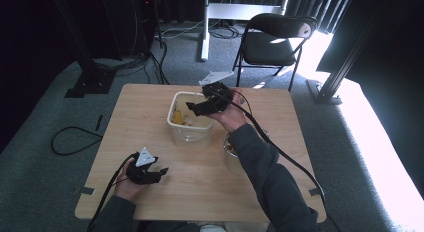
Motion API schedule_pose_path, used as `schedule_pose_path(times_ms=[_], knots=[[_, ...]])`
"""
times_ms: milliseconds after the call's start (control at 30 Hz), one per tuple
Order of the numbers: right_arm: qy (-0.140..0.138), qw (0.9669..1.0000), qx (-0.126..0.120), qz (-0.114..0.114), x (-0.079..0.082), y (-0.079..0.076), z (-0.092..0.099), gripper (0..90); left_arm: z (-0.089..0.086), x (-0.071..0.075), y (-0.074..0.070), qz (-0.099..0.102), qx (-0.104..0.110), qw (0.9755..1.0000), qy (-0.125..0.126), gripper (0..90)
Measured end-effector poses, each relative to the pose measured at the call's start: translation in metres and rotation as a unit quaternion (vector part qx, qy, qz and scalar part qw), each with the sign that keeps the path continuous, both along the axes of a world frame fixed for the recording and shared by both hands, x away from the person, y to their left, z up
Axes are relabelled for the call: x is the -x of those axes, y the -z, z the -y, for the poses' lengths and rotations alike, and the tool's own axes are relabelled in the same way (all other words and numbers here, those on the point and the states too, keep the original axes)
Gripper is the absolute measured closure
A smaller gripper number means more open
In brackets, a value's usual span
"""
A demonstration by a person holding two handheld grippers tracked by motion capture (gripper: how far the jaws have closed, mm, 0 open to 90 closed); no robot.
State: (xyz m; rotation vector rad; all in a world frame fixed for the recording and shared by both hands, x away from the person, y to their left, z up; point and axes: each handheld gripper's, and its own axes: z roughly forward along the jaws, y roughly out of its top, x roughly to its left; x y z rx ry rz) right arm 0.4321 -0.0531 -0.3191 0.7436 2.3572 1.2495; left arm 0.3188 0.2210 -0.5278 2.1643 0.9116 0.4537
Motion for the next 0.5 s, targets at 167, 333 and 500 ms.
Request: schedule_pose_path(times_ms=[167,333,500], knots=[[-0.005,0.9998,0.004,0.018,0.029,0.004,0.019,19.6,0.000,-0.002,0.001,-0.003,-0.002,1.0000,-0.003,38.8],[-0.012,0.9994,0.007,0.032,0.064,0.010,0.038,19.6,-0.001,-0.004,0.002,-0.007,-0.004,0.9999,-0.010,38.7],[-0.015,0.9985,0.032,0.041,0.102,0.024,0.051,19.8,-0.003,-0.008,0.005,-0.015,-0.015,0.9995,-0.025,38.3]])
